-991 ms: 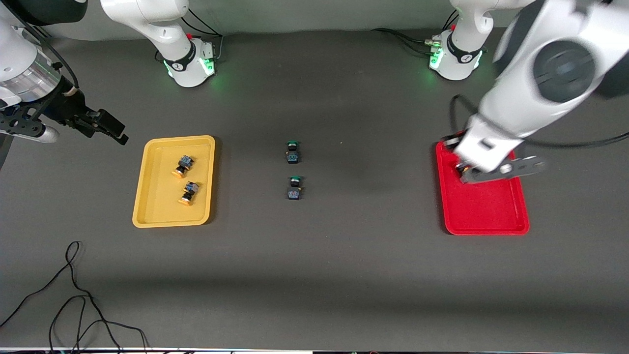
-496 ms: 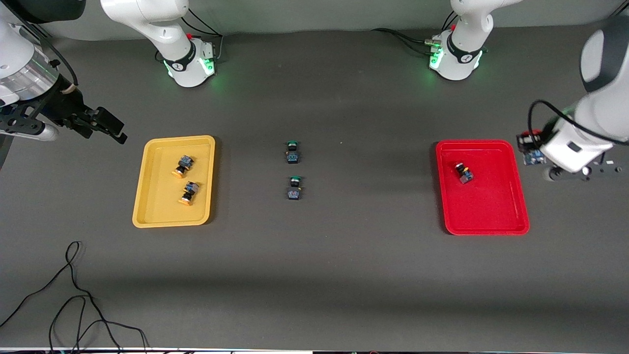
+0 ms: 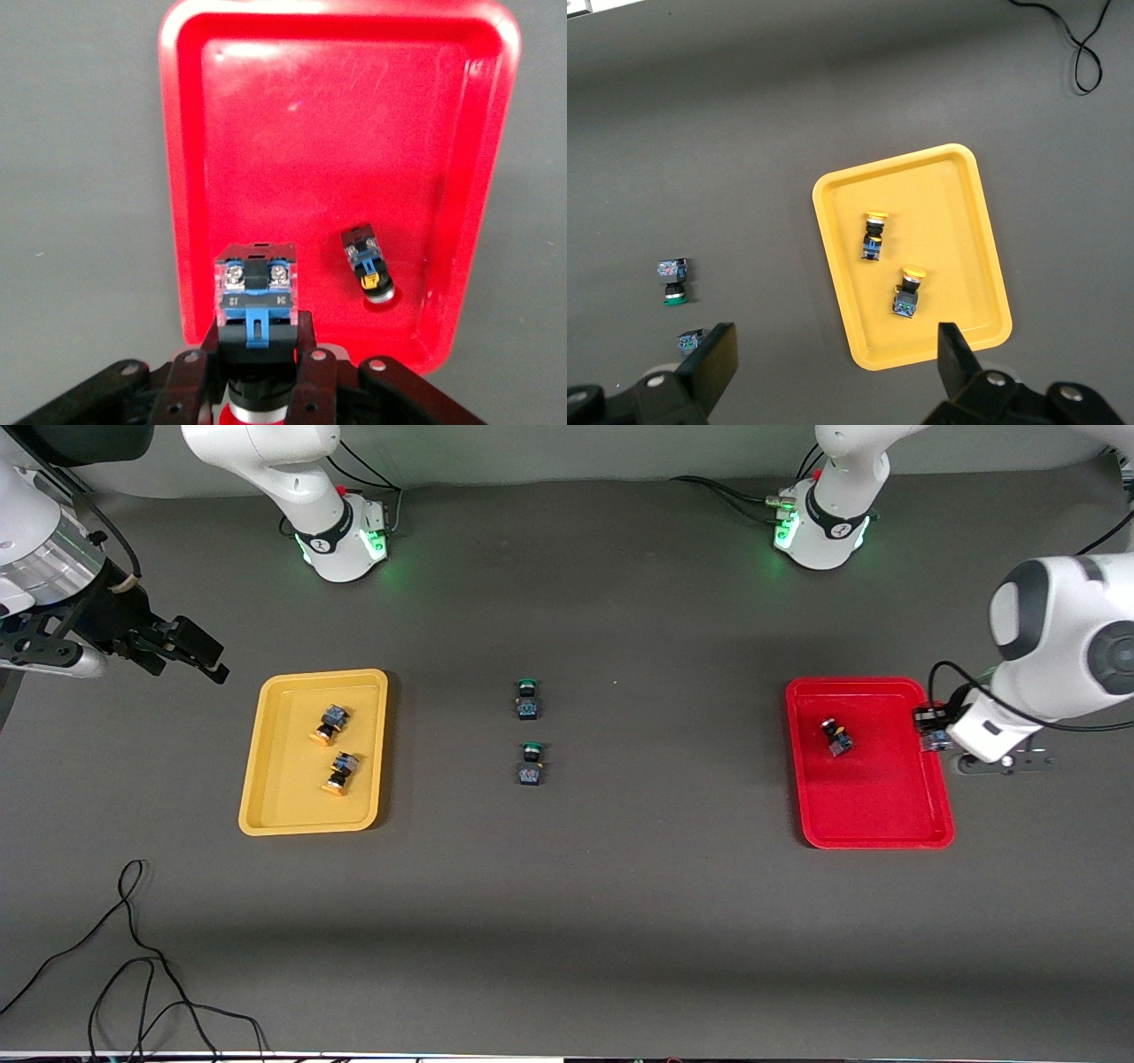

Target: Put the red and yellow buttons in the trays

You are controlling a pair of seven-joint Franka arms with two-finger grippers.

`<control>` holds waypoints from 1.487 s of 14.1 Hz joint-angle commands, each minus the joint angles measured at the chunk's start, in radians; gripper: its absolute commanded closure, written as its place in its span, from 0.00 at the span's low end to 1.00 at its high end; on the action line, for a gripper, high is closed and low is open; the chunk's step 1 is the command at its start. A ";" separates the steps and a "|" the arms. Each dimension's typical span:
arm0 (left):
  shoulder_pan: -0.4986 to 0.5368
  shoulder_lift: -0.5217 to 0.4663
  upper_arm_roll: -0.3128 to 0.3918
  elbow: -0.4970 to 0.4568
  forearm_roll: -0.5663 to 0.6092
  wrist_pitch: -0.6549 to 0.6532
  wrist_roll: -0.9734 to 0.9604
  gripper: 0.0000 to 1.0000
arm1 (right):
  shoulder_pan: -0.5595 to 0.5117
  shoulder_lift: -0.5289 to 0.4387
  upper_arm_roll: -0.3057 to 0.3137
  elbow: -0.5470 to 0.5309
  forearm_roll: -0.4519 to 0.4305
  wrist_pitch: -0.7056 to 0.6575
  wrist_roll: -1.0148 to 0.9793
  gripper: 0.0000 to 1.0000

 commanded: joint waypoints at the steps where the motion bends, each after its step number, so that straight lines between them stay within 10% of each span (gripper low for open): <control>1: 0.022 0.063 0.002 -0.032 -0.009 0.103 0.019 1.00 | 0.005 0.011 -0.005 0.020 -0.001 0.000 -0.023 0.00; 7: 0.027 0.146 0.005 -0.038 0.001 0.183 0.009 0.90 | 0.005 0.011 -0.005 0.020 -0.001 0.001 -0.024 0.00; 9: 0.027 0.146 0.006 -0.038 0.000 0.183 0.003 0.46 | 0.005 0.012 -0.005 0.020 -0.001 0.007 -0.023 0.00; 10: 0.027 0.146 0.006 -0.033 0.000 0.180 0.001 0.02 | 0.005 0.012 -0.005 0.020 -0.001 0.009 -0.024 0.00; 15: 0.022 0.097 0.005 0.055 0.001 0.044 0.001 0.00 | 0.005 0.017 -0.003 0.020 -0.001 0.015 -0.024 0.00; 21: -0.024 0.049 -0.018 0.446 0.015 -0.375 0.012 0.00 | 0.005 0.023 -0.003 0.020 -0.001 0.021 -0.024 0.00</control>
